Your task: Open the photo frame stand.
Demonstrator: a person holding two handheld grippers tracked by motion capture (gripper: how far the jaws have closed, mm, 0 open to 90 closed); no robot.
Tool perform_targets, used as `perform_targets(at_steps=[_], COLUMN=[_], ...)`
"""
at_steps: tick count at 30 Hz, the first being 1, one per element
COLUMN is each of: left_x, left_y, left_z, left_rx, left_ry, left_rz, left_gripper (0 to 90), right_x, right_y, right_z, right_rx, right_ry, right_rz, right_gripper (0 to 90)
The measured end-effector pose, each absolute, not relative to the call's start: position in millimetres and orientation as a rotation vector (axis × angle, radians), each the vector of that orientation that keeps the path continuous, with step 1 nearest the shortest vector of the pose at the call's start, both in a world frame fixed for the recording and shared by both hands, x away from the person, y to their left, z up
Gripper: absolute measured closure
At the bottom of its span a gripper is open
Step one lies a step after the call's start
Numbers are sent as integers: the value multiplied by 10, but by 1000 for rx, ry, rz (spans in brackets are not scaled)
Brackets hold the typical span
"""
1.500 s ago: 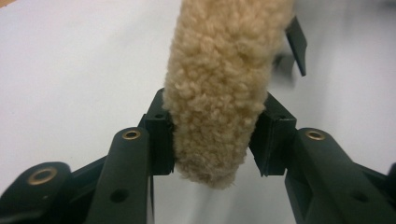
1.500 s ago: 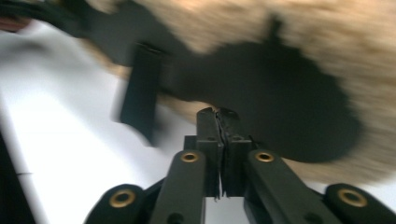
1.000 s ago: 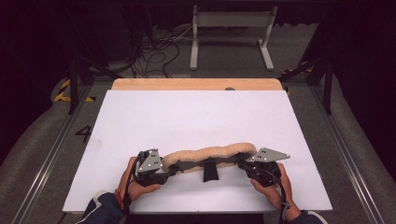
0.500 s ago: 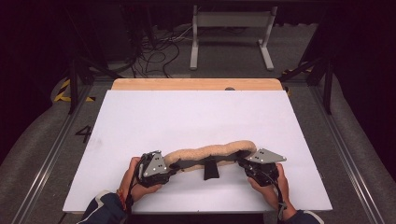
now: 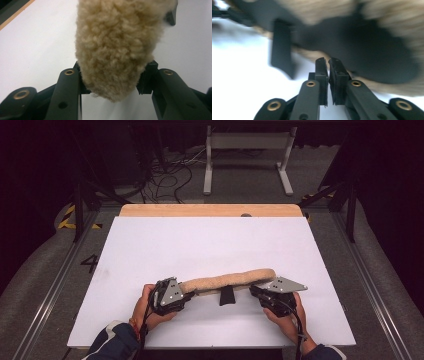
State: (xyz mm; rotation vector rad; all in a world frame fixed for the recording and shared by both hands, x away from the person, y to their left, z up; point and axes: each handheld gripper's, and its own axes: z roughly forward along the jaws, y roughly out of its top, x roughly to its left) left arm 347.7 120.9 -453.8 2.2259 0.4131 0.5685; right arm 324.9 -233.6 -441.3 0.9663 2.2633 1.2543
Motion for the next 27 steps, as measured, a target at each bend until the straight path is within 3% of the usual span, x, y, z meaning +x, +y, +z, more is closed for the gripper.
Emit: perform_targets(at_steps=[9, 15, 22, 27], left_x=[3523, 3551, 3559, 3555], left_y=[1172, 1160, 1157, 1155], left_z=[-4542, -4546, -4549, -4546], left_rx=[2224, 2221, 2218, 2224], left_ry=[417, 421, 426, 425], left_rz=[600, 607, 604, 611], left_gripper=[574, 574, 574, 573], right_x=[3308, 3385, 3427, 3436], right_y=[-1998, -1916, -1879, -1913], right_z=[-4591, -4614, -4621, -4618], right_rx=[876, 904, 869, 901], right_ry=[2446, 2454, 2514, 2508], right_rz=[1246, 1209, 1211, 1231], right_gripper=[613, 536, 535, 616])
